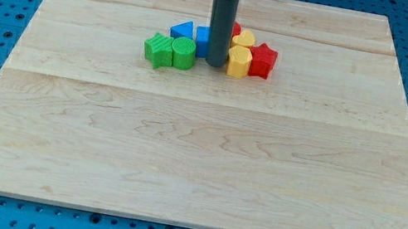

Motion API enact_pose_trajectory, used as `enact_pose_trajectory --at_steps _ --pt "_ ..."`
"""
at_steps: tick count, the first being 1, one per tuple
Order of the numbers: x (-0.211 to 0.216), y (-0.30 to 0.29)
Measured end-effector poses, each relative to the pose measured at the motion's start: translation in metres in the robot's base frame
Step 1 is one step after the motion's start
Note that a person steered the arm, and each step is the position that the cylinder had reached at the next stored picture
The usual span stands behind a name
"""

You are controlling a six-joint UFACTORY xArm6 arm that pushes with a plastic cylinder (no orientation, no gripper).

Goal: Push the yellow heart above red circle

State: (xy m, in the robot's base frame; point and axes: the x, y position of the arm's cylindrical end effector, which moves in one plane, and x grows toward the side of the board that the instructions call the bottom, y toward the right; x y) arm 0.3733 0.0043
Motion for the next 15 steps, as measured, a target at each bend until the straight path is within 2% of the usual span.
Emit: enact_pose_trajectory --at_steps 1,3,5,7,9,10,11,12,13,14,15 --pt "0.035 0.001" --pt "0.025 0.039" --pt "-0.023 0.004" --pt "-0.037 0.027" --pt "-0.073 0.078" --pt "-0.095 0.081" --pt "-0.106 0.071" --pt "-0.126 0.028" --pt "-0.16 0.023" --pt "-0.163 0.044" --pt "-0.113 0.098"
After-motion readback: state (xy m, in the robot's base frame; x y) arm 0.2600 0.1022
